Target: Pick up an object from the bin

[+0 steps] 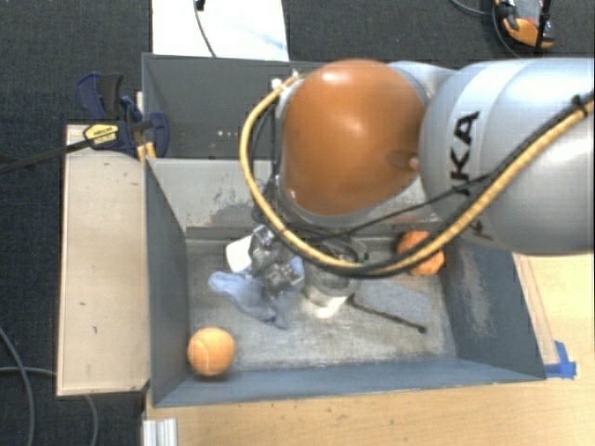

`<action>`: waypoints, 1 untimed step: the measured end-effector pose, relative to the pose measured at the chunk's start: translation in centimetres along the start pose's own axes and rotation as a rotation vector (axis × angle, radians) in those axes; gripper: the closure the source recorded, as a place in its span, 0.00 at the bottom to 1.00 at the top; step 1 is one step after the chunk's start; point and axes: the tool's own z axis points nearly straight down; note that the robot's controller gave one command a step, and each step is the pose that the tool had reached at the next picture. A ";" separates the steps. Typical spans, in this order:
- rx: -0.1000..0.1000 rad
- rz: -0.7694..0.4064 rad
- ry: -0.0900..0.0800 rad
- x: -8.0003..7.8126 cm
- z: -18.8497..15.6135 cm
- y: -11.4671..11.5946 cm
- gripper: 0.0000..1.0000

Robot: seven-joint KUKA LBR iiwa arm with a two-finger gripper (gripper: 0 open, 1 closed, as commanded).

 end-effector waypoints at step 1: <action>0.000 0.001 0.001 0.0 0.0 0.0 1.00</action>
Offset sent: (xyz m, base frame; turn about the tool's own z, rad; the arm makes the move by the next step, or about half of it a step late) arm 0.0027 0.0252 -0.0119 -0.0575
